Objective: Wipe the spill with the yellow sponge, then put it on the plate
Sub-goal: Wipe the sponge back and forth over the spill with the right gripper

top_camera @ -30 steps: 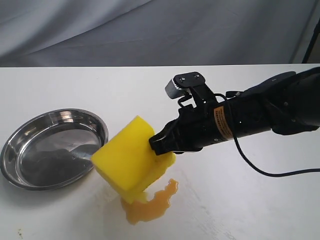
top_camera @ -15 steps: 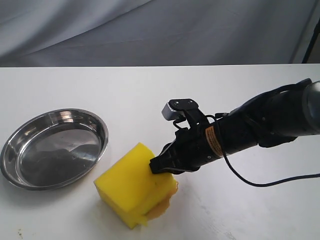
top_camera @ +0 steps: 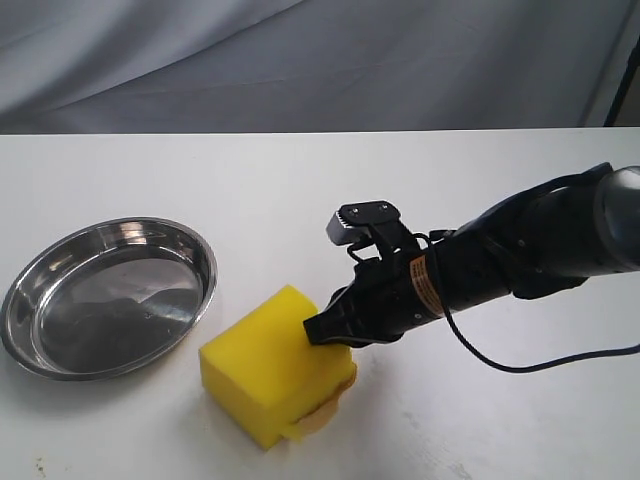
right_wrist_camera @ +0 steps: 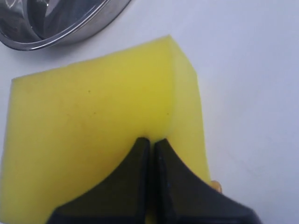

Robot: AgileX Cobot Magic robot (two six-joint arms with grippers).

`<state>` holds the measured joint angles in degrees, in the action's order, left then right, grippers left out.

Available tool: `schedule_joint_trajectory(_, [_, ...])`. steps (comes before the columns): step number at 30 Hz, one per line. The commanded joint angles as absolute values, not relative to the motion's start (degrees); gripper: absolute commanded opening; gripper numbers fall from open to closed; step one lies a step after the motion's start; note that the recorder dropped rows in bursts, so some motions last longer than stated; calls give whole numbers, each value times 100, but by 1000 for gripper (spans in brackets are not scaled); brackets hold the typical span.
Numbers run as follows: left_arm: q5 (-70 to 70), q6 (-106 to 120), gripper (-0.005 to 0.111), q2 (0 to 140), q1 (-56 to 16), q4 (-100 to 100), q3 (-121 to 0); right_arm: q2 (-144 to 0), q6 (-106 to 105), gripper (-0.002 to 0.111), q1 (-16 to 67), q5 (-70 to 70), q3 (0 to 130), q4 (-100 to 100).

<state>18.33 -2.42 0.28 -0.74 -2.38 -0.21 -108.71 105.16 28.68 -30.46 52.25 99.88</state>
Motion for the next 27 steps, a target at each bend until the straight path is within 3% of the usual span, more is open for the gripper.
schedule_joint_trajectory(1, [1775, -250, 0, 0, -59, -226, 0, -10891, 10435, 0, 2864, -2587, 5207, 9995])
schedule_joint_trajectory(27, [1775, -250, 0, 0, -59, -226, 0, -9823, 10408, 0, 2864, -2771, 5099, 9995])
